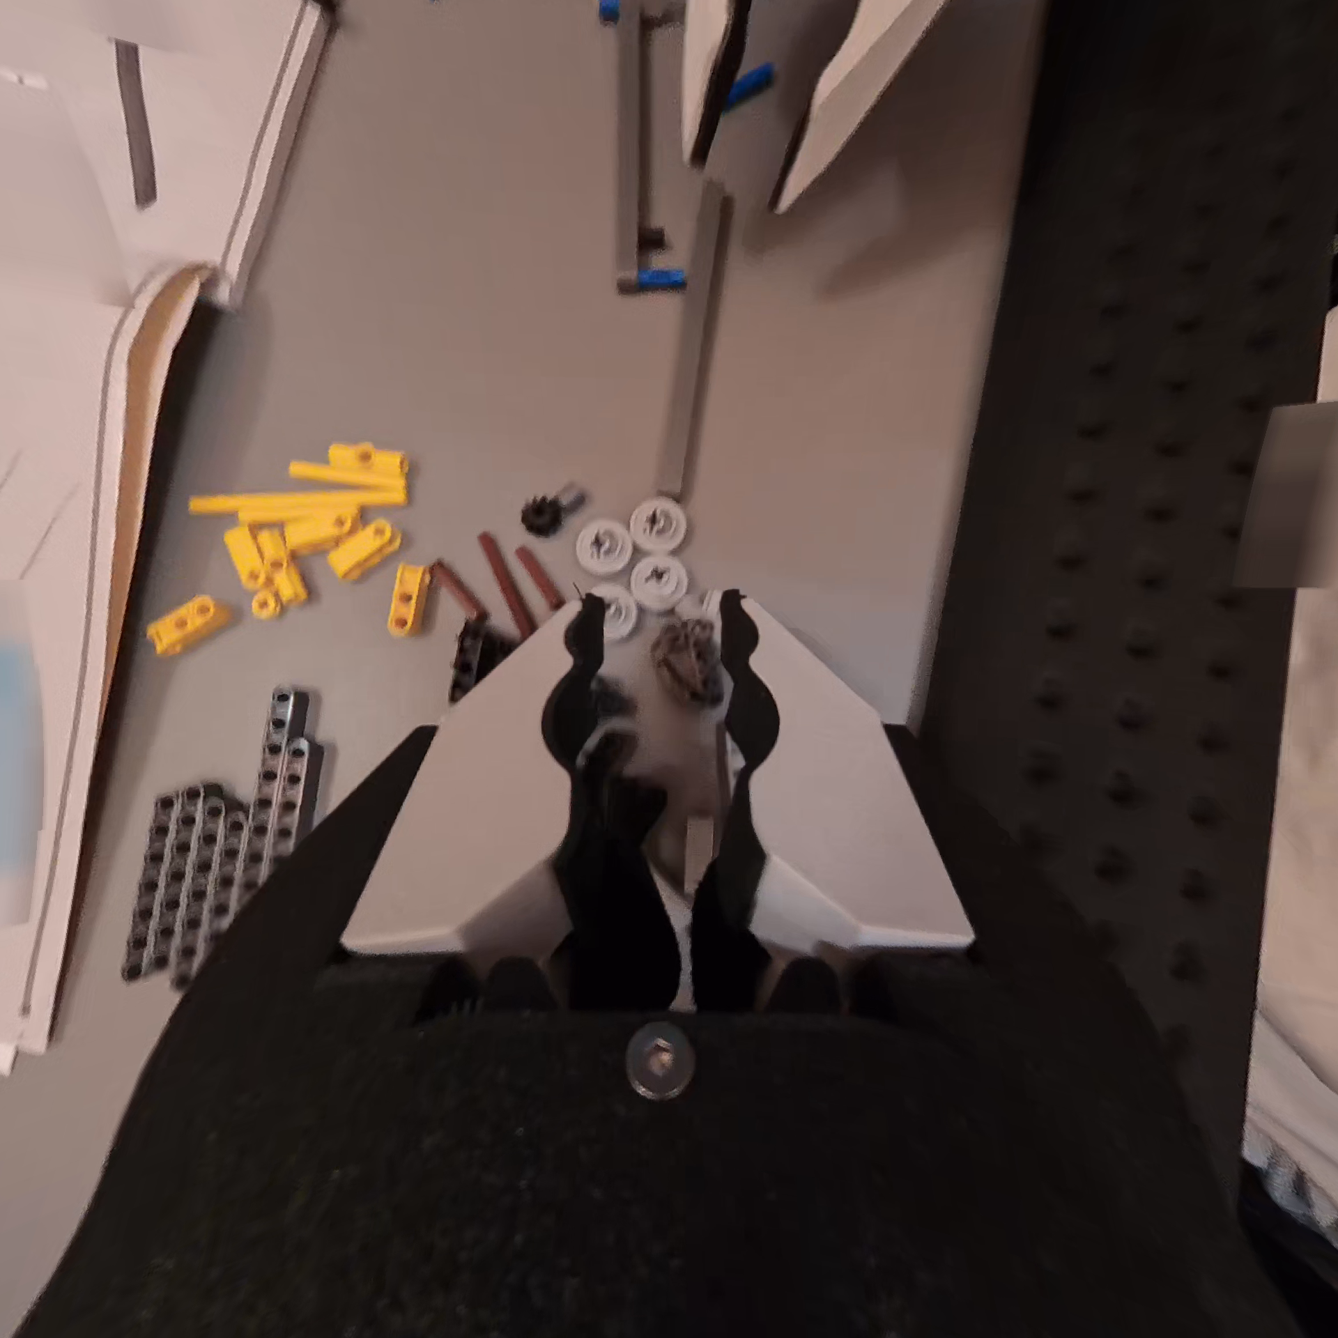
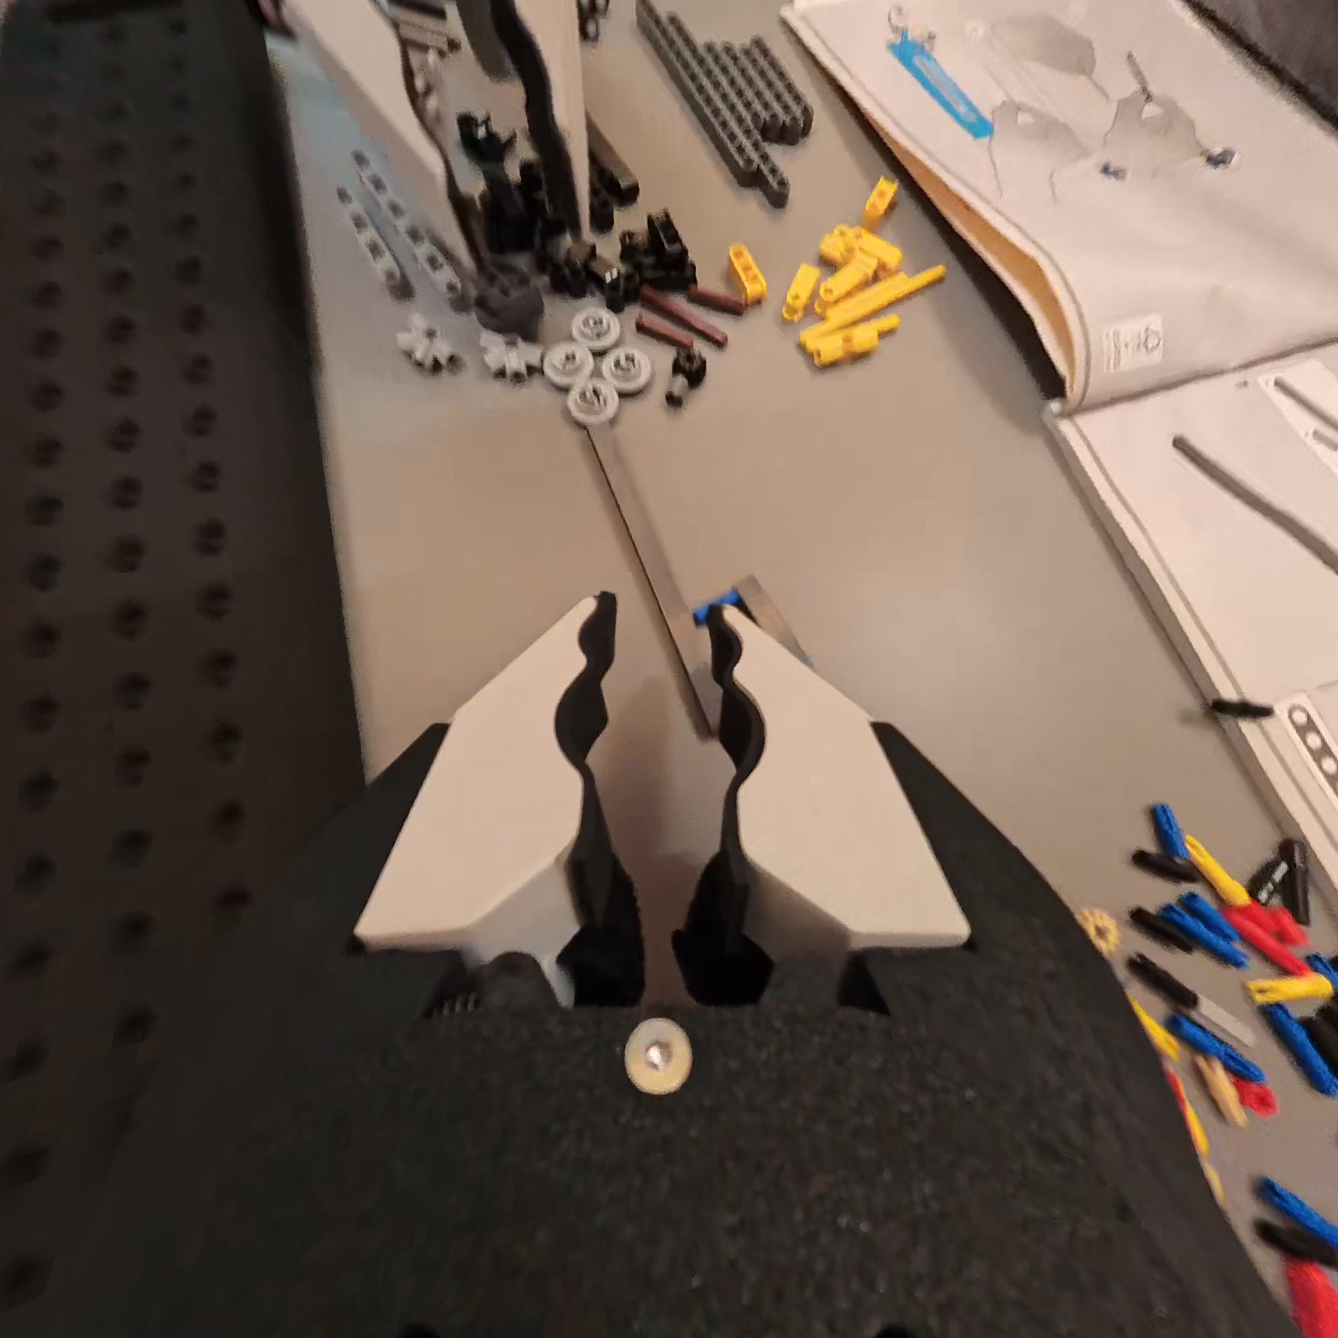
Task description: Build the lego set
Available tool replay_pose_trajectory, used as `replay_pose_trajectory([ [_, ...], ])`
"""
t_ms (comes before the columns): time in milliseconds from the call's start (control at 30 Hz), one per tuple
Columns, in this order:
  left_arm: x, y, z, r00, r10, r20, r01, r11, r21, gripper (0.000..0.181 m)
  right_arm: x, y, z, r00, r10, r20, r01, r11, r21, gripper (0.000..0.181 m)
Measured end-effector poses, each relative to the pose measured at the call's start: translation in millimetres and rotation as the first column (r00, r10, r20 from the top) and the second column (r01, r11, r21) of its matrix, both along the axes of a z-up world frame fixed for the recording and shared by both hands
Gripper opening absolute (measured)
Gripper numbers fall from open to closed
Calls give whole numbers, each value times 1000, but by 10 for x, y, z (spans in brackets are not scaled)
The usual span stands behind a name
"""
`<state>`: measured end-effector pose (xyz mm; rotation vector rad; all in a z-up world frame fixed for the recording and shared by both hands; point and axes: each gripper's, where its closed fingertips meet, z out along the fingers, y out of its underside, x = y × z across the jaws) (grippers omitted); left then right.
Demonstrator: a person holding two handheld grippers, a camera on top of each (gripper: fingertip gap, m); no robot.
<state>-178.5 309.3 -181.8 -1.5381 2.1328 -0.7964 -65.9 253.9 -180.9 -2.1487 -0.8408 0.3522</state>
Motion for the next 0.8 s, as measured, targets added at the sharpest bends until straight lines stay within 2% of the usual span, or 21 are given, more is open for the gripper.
replay_pose_trajectory([
  [133, 171, -62, -6, 1000, -23, -1, 23, 999, 47, 29, -367, 198, -21, 998, 33, 48, -36, 998, 53, 23],
  [233, 56, 9, 104, 998, 53, 35, -53, 998, -18, 29, -629, 353, -116, 995, 63, 75, -64, 998, 19, 24],
  [367, -178, 35, -21, 992, 119, 30, -120, 992, 30, 30, -736, 479, -286, 987, 64, 148, -61, 998, -30, 26],
  [500, -113, -16, -124, 986, 154, 63, -157, 987, 45, 27, -837, 488, -328, 987, 91, 136, -84, 995, -55, 18],
  [567, -89, -41, -159, 987, 146, 63, -149, 988, 39, 20, -851, 511, -328, 988, 78, 134, -72, 996, -47, 18],
  [633, -95, -8, -212, 988, 147, 48, -150, 987, 53, 14, -886, 522, -330, 990, 71, 118, -66, 997, -49, 17],
  [800, -184, 104, -223, 984, 171, 50, -173, 984, 51, 13, -1005, 568, -331, 992, 75, 101, -70, 996, -50, 18],
])
